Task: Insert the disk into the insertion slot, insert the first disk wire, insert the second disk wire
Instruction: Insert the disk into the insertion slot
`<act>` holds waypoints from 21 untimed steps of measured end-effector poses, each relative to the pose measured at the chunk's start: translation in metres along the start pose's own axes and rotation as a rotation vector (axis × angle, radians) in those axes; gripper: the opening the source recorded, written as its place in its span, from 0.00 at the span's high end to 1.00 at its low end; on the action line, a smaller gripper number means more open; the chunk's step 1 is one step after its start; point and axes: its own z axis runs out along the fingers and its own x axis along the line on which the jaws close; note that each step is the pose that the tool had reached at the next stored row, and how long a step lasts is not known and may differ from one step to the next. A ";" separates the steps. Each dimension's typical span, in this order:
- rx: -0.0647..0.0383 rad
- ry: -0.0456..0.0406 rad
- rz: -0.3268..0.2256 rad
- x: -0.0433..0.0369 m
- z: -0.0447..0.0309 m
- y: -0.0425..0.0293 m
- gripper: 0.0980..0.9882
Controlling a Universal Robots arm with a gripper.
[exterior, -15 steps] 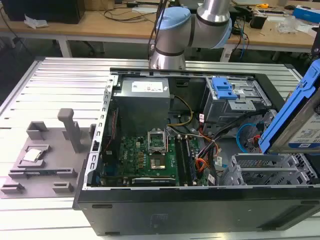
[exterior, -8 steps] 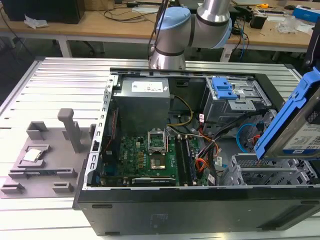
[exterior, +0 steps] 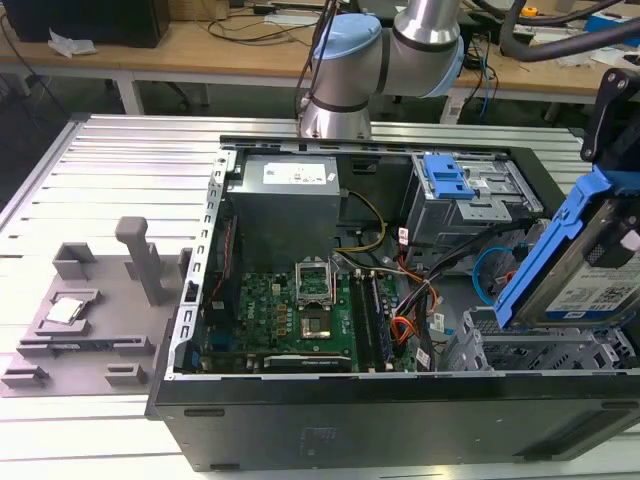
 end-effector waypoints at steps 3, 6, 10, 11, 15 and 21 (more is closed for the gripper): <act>0.000 0.0001 0.000 -0.0008 0.0042 0.0006 0.70; 0.000 0.0002 0.000 -0.0025 0.0081 0.0014 0.70; 0.000 0.0002 0.000 -0.0067 0.0125 0.0020 0.70; 0.000 0.0002 0.000 -0.0073 0.0133 0.0020 0.70; 0.000 0.0002 0.000 -0.0110 0.0187 0.0020 0.70; 0.000 0.0001 0.000 -0.0121 0.0305 0.0021 0.70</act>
